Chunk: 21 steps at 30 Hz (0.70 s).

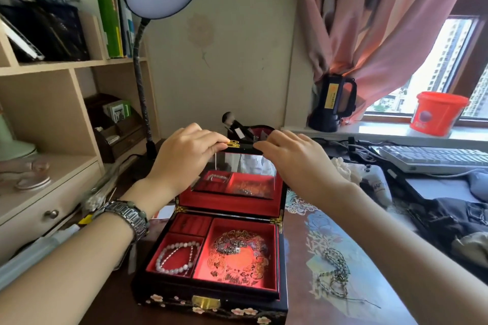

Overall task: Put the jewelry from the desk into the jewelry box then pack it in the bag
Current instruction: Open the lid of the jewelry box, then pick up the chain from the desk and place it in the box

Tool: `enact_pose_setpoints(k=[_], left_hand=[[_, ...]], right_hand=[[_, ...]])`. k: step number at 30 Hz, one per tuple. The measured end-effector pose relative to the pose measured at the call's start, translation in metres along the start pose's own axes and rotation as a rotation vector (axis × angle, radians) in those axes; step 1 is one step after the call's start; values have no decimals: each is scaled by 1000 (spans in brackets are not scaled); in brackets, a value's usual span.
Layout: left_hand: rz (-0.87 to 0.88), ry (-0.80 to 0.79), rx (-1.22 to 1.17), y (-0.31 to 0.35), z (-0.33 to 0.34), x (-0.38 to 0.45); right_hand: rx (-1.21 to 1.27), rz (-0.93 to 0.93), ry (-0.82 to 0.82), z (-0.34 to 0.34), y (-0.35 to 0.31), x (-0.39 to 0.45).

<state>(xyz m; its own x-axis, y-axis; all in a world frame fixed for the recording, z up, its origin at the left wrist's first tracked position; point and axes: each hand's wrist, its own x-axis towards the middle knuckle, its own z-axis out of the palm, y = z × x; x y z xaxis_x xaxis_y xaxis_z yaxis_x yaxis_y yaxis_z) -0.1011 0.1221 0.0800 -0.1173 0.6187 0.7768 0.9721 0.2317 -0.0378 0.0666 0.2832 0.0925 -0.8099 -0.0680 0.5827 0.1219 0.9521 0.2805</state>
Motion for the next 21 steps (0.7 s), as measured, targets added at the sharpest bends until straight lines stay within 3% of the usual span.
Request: enact_pose_setpoints(k=[15,21], left_hand=[[-150,-260,-30,2,7,25],[-161,-293,-12,3,7,25]], right_hand=[[55,44,-106,11,15,12],[59,80,-123,13,14,14]])
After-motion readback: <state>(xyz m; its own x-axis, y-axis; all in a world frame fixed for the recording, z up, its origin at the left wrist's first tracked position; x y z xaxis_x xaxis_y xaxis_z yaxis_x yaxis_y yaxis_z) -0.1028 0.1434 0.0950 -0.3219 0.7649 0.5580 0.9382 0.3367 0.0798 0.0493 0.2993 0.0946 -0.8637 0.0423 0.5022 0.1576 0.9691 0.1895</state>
